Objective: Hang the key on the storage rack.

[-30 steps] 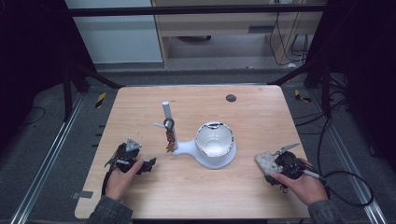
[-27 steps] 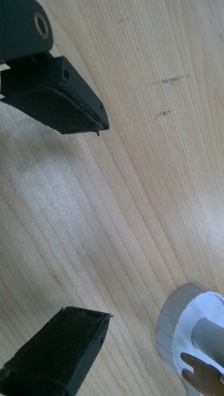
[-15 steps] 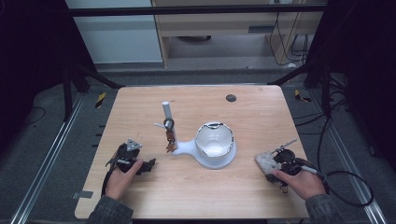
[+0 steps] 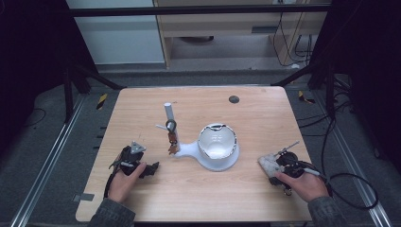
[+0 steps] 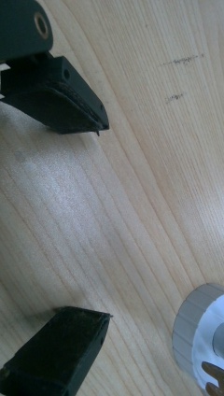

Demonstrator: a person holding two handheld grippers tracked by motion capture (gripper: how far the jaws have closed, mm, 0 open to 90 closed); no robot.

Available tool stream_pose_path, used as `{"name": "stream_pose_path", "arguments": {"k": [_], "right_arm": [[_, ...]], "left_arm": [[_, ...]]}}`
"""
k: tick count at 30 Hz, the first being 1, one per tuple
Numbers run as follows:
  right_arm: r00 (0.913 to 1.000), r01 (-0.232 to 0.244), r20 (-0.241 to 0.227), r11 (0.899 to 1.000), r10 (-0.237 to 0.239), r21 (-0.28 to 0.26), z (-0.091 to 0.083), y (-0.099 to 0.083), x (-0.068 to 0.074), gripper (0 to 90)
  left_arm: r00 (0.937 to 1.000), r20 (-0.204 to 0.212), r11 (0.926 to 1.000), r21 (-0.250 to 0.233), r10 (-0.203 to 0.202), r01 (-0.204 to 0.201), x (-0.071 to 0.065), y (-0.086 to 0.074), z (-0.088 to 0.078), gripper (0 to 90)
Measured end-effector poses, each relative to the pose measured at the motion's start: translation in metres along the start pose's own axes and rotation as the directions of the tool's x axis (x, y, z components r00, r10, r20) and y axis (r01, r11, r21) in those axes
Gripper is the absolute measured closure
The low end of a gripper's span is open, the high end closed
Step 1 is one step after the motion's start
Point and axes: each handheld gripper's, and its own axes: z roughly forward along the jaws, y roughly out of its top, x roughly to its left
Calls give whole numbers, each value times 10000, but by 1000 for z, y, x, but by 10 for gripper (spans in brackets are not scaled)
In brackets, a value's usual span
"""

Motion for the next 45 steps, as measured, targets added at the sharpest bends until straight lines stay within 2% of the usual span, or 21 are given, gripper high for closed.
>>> {"name": "stream_pose_path", "arguments": {"k": [14, 23, 26, 28, 33, 37, 40, 42, 45], "right_arm": [[10000, 60, 79, 10000, -60, 6, 1, 0, 0, 256], [9998, 83, 159, 9997, -86, 233, 1, 3, 2, 270], [9994, 242, 223, 9994, -248, 264, -1, 4, 3, 288], [9982, 510, 314, 9983, -520, 297, -3, 5, 4, 300], [9964, 726, 418, 9972, -733, 190, -10, 6, 7, 303], [9890, 1349, 591, 9907, -1357, 173, -23, 10, 10, 304], [9870, 1468, 639, 9890, -1476, 172, -28, 12, 11, 304], [9812, 1782, 719, 9838, -1793, 210, -35, 15, 12, 304], [9760, 2006, 818, 9794, -2020, 240, -42, 19, 14, 304]], "left_arm": [[10000, -18, 10000, -40, 4, -4, 0, 0, 0, 64], [10000, -5, 10000, -64, -12, 12, 0, -1, 1, 58], [10000, -8, 10000, -81, -21, 20, 1, -1, 1, 50], [9999, 3, 9998, -164, -109, 109, 0, -1, 2, 46], [10000, 18, 9998, -169, -80, 81, 1, -2, 2, 41], [10000, 19, 9998, -204, -84, 84, 1, -2, 3, 37], [10000, 22, 9997, -215, -82, 83, 1, -2, 3, 37], [10000, 15, 9997, -209, -80, 80, 1, -2, 3, 36], [10000, 23, 9997, -222, -87, 87, 1, -2, 3, 37]]}}
